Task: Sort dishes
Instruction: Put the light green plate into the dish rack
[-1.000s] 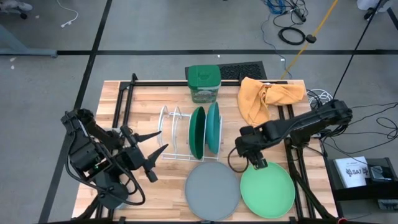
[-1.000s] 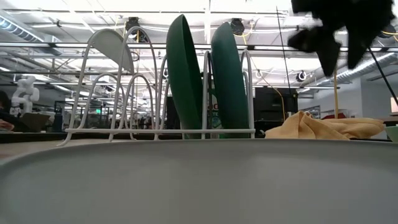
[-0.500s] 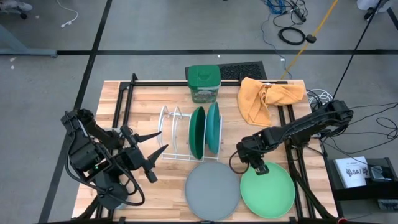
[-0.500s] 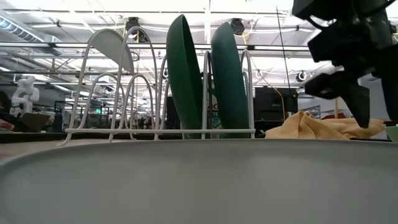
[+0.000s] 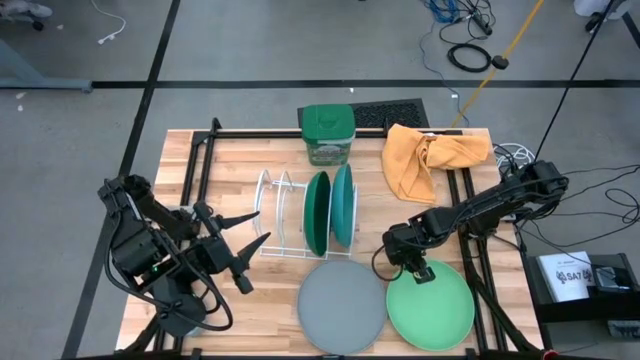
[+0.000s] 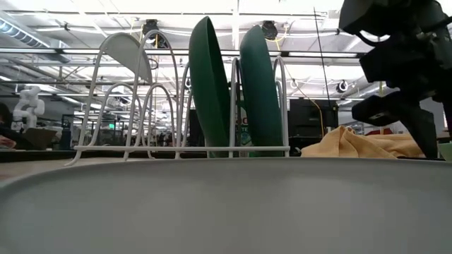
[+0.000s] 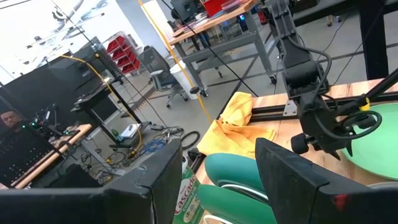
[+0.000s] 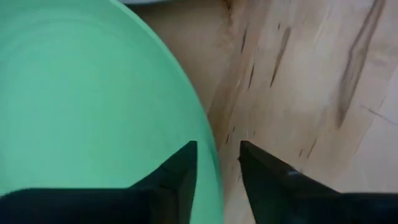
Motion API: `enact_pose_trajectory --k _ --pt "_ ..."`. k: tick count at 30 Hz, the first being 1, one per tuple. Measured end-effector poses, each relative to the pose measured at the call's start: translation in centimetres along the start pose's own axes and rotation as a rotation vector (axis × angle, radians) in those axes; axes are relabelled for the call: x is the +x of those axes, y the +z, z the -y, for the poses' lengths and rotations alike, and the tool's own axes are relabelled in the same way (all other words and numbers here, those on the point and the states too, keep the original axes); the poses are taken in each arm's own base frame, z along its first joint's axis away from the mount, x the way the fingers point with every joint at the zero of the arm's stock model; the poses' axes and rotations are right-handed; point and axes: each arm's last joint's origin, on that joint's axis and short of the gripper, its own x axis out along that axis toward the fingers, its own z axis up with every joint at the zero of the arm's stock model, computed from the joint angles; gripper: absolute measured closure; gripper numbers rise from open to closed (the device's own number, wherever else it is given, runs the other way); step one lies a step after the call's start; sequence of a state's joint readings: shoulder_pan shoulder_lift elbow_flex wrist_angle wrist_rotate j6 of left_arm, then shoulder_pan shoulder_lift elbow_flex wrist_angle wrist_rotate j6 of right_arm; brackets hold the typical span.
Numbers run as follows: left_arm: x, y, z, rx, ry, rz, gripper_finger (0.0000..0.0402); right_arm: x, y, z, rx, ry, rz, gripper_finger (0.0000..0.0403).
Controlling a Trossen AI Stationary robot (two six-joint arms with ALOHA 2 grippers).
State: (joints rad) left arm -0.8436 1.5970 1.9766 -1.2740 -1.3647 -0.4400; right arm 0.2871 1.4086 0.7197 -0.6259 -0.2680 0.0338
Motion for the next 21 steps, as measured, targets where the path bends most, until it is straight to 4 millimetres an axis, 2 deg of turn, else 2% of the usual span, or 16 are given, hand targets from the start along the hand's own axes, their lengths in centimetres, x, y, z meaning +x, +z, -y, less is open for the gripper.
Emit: enact_pose_trajectory --k 6,8,15,21 --pt "0.0 0.0 0.0 0.001 0.0 0.0 0.0198 0.1 0.1 -0.4 -0.022 0.002 0.013 0.0377" --pt "0.0 0.0 0.0 0.001 0.0 0.0 0.0198 0.1 0.1 -0.6 -0.028 0.007 0.006 0.0394" --pt "0.0 0.0 0.0 0.002 0.0 0.0 0.0198 -0.3 -0.1 -0.7 -0.014 -0.011 -0.05 0.0399" --pt "0.0 0.0 0.0 0.001 0.0 0.0 0.0198 -3.2 0.9 -1.2 -0.04 -0.124 -0.152 0.04"
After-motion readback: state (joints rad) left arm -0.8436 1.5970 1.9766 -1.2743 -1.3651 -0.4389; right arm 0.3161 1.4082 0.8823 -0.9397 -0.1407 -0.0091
